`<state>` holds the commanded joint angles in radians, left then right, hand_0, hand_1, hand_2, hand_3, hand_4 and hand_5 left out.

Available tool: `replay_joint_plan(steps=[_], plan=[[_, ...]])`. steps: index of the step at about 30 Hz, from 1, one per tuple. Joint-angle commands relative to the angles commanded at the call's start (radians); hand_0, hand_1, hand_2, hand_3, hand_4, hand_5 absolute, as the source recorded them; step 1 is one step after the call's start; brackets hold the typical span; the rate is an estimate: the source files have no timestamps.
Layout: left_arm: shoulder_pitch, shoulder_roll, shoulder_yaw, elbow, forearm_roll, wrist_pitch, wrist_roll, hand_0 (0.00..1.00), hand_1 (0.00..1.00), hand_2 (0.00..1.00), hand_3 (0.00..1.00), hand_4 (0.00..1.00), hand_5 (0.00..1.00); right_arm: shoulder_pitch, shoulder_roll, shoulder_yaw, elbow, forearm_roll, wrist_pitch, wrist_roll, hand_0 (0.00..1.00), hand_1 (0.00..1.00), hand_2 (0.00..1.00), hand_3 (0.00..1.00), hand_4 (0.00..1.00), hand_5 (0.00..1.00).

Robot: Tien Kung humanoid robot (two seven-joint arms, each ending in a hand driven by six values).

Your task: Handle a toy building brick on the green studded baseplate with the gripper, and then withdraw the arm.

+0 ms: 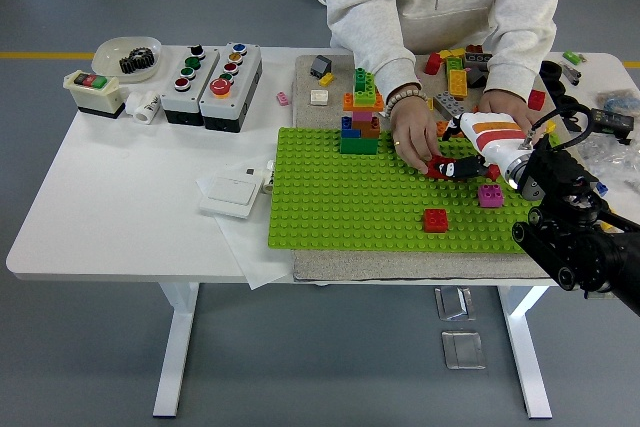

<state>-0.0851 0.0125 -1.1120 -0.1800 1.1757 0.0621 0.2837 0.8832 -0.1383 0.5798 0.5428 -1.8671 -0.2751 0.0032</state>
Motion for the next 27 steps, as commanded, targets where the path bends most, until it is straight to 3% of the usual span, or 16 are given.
replay_joint_plan(steps=[22,27], plan=[[0.002,0.002,-0.003,0.000,0.009,-0.005,0.000,0.779,0.722,0.686,0.571,0.596,0.611,-0.010,-0.015,-0.016,0.063,0.013,0.024,-0.010,0.683,0.649,0.691,0.636,0.872,0.420],[-0.001,0.002,0.002,0.000,0.001,-0.004,0.000,0.779,0.721,0.685,0.570,0.595,0.611,-0.010,-0.005,-0.022,0.045,0.007,0.029,-0.016,0.676,0.641,0.687,0.636,0.872,0.420]])
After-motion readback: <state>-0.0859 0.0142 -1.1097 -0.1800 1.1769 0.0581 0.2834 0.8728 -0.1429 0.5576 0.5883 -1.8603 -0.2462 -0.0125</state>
